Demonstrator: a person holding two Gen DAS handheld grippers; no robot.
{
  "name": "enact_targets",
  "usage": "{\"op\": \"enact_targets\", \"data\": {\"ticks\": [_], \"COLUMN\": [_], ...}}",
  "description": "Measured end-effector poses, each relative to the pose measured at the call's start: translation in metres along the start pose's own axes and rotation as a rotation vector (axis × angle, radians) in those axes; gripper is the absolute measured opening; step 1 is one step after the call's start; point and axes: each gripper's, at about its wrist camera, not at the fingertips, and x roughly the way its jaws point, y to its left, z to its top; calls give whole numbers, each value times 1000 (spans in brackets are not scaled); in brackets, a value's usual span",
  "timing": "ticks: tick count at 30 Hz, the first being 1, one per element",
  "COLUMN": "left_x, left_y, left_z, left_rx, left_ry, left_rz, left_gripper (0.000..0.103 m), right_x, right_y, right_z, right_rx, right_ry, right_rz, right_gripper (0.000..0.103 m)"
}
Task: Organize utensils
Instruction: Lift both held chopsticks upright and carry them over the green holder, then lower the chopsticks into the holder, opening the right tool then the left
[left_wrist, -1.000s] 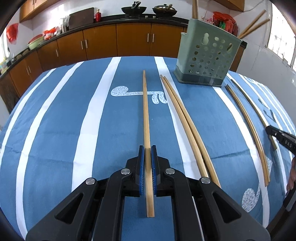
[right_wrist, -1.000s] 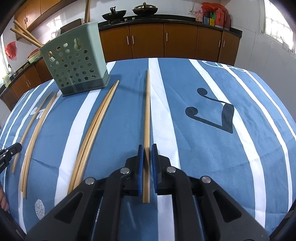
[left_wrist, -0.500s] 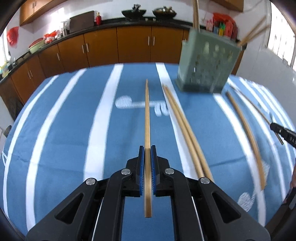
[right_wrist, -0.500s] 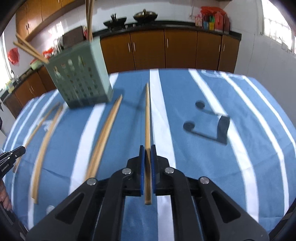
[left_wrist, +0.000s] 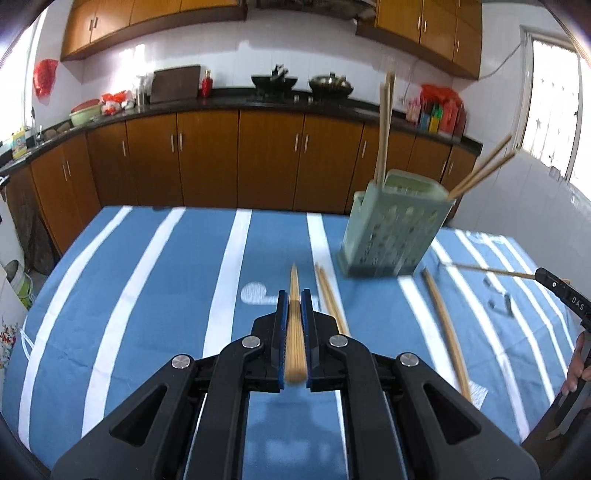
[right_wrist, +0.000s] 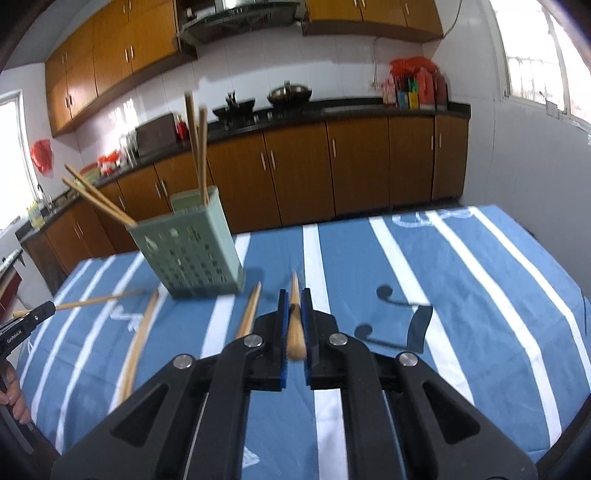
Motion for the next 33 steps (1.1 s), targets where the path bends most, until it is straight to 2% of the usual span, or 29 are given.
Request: {"op": "enact_targets", "data": {"ticks": [4,16,19,22,29,33], "left_x": [-11,-26,-38,-48,-73,-81], "left_y": [0,-3,-7,-12,-36,-52], "left_z": [11,34,46,57,81,102], "left_rx": [-8,7,26,36,83,100], "left_ry": [-49,-116,-147,-160,-190,-253], "left_rz": [-3,0,-18,-50,-171,-179], "left_gripper": [7,7,7,7,7,7], "right_x": [-13,-29,-41,-56,-91,-99], "right_y": [1,6,12,21,44,57], "right_z": [11,34,50,72,111,135], "right_rx": [5,0,-9,-13,-65,-67], "right_ry": [-70,-155,-178,-177,-177,-238], "right_rz": [6,27,67,150,318,318], "right_gripper": [7,7,7,7,7,7]}}
